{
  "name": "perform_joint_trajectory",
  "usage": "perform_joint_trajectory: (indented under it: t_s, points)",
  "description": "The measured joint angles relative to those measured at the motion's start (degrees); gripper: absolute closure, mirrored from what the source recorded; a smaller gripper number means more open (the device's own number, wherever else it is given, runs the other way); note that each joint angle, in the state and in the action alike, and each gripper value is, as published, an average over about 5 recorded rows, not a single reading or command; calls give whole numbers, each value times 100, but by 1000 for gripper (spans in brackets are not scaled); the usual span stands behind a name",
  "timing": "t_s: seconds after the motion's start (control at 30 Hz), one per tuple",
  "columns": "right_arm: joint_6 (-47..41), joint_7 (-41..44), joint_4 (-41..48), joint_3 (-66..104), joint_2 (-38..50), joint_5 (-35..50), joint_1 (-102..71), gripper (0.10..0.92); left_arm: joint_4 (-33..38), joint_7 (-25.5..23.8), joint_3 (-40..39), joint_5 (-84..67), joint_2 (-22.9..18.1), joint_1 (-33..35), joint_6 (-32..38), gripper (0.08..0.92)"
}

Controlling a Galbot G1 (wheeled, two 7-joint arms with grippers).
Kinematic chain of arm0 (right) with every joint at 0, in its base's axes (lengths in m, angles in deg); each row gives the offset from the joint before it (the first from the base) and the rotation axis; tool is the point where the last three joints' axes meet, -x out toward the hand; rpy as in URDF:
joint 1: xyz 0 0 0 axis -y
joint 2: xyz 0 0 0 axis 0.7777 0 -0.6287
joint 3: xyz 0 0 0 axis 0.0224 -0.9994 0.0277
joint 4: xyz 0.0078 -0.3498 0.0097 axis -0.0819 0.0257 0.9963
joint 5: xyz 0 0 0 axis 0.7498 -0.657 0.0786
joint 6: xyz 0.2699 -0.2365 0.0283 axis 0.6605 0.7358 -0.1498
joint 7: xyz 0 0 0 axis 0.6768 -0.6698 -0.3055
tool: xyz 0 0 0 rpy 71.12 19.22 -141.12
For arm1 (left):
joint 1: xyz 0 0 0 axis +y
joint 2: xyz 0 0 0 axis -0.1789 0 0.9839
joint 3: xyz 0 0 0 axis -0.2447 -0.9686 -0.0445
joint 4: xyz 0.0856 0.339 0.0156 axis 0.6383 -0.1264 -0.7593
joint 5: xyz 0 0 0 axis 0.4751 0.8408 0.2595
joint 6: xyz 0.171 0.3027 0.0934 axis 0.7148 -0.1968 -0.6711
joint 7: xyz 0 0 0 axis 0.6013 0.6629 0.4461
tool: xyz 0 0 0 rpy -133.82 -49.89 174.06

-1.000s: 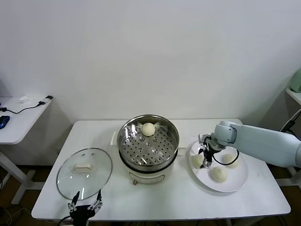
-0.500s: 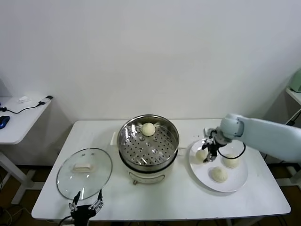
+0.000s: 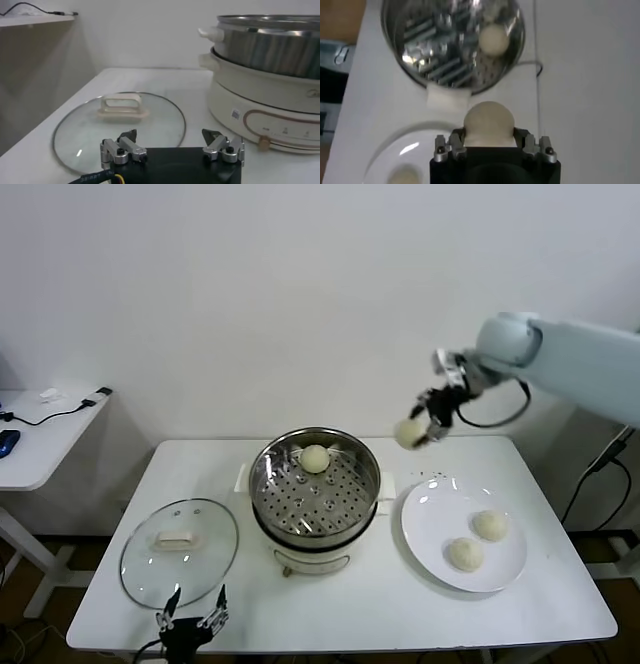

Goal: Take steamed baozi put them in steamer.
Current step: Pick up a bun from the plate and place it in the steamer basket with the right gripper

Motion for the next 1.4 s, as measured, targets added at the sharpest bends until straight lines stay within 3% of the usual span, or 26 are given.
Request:
perform_joint_trajectory:
  t_s: [0.4,1.1,1.2,1.4]
  points:
    - [-588,-682,-273,-40,-1523,895,-29,380,-51,-2,21,14,23,3,28,177]
    - [-965,-1452,916,22,-3008,664,-1466,380,-149,3,56,63,80,30,73,177]
    - [-971,-1490,1012,31,-3078,606,-1575,359,-148,6,54,67,78,33,75,177]
    - [-904,-1464,1042,56,-3084,517,-1625,228,-130,8,54,67,73,42,75,177]
